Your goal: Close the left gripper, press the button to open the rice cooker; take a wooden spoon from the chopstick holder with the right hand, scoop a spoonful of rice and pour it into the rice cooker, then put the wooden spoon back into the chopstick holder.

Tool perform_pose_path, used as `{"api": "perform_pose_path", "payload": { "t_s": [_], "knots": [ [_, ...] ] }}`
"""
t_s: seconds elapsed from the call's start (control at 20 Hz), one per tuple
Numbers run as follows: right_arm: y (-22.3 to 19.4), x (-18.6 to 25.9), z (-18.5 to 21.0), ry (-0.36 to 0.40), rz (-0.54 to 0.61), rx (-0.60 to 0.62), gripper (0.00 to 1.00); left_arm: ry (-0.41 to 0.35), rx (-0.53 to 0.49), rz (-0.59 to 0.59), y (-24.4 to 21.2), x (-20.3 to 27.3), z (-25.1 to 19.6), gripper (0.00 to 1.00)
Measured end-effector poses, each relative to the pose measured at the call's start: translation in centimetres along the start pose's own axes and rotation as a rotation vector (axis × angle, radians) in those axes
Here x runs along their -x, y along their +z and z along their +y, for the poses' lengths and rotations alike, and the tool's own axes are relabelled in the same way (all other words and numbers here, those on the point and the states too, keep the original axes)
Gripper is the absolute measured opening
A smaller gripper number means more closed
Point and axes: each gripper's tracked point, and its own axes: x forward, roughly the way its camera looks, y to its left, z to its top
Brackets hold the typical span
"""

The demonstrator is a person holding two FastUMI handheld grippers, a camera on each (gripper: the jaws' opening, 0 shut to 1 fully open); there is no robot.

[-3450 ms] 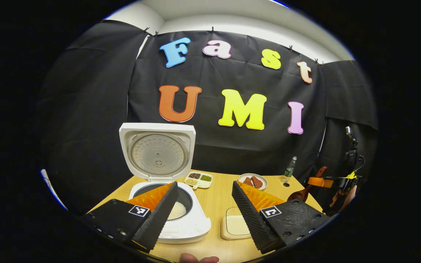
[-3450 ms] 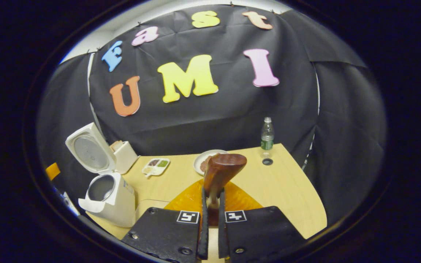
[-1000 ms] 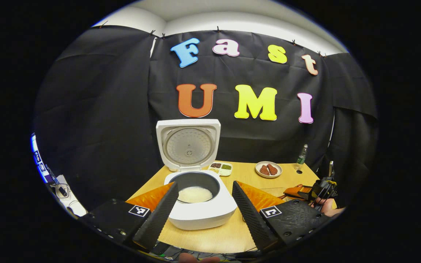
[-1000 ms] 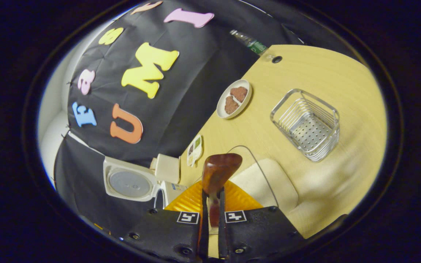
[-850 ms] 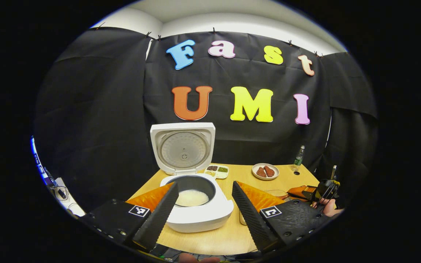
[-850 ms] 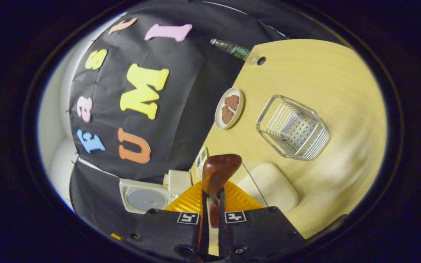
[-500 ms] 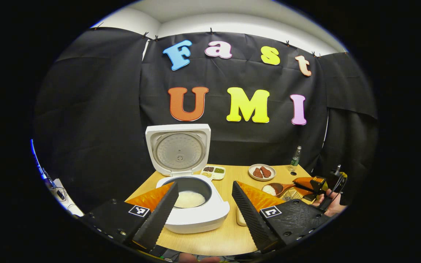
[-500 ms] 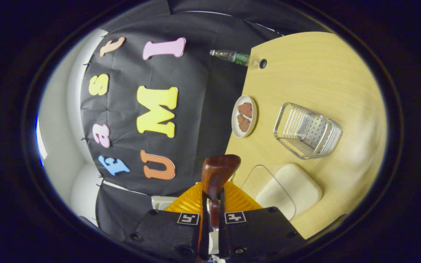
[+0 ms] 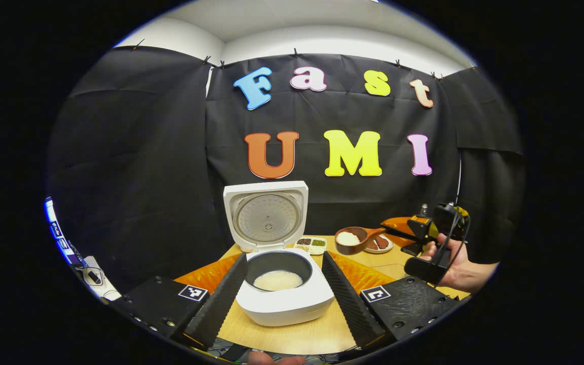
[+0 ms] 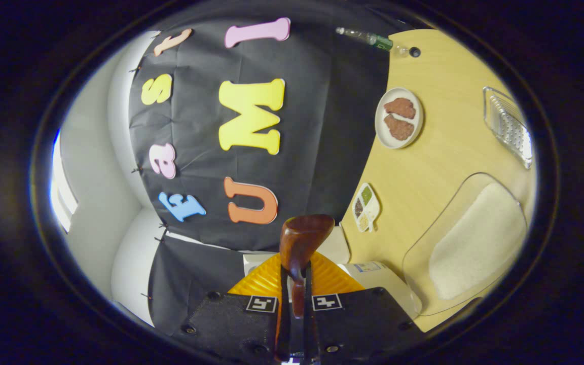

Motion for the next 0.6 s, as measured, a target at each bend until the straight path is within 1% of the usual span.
{"api": "perform_pose_path", "payload": {
  "t_s": [0.1, 0.2, 0.25, 0.3, 0.35, 0.4, 0.45, 0.5, 0.6],
  "knots": [
    [-2.1, -2.8, 1.1, 0.0, 0.041, 0.051, 0.12, -0.002, 0.014, -0.01, -0.2, 0.2, 0.4, 0.94],
    [-4.2, -5.0, 2.0, -0.015, 0.082, 0.135, 0.12, -0.009, 0.033, -0.006, -0.5, 0.3, 0.7, 0.94],
    [-5.2, -6.1, 2.2, -0.028, 0.099, 0.181, 0.14, -0.003, 0.04, -0.003, -0.7, 0.2, 0.8, 0.94],
    [-5.9, -7.2, 2.3, -0.04, 0.113, 0.225, 0.12, 0.005, 0.047, 0.002, -1.0, 0.2, 1.1, 0.94],
    [-6.8, -8.4, 2.3, -0.051, 0.128, 0.271, 0.12, 0.016, 0.055, 0.005, -1.2, 0.2, 1.6, 0.94],
    [-7.1, -9.2, 2.1, -0.064, 0.144, 0.32, 0.12, 0.03, 0.065, 0.002, -1.6, 0.8, 2.7, 0.94],
    [-7.9, -9.8, 1.8, -0.086, 0.154, 0.375, 0.14, 0.04, 0.078, 0.002, -2.0, 1.6, 3.7, 0.94],
    [-8.3, -10.5, 1.7, -0.109, 0.161, 0.438, 0.12, 0.045, 0.094, 0.0, -2.3, 2.0, 4.2, 0.94],
    [-8.9, -11.4, 1.4, -0.145, 0.172, 0.575, 0.12, 0.063, 0.117, 0.001, -2.7, 2.5, 5.0, 0.94]
  ]
}}
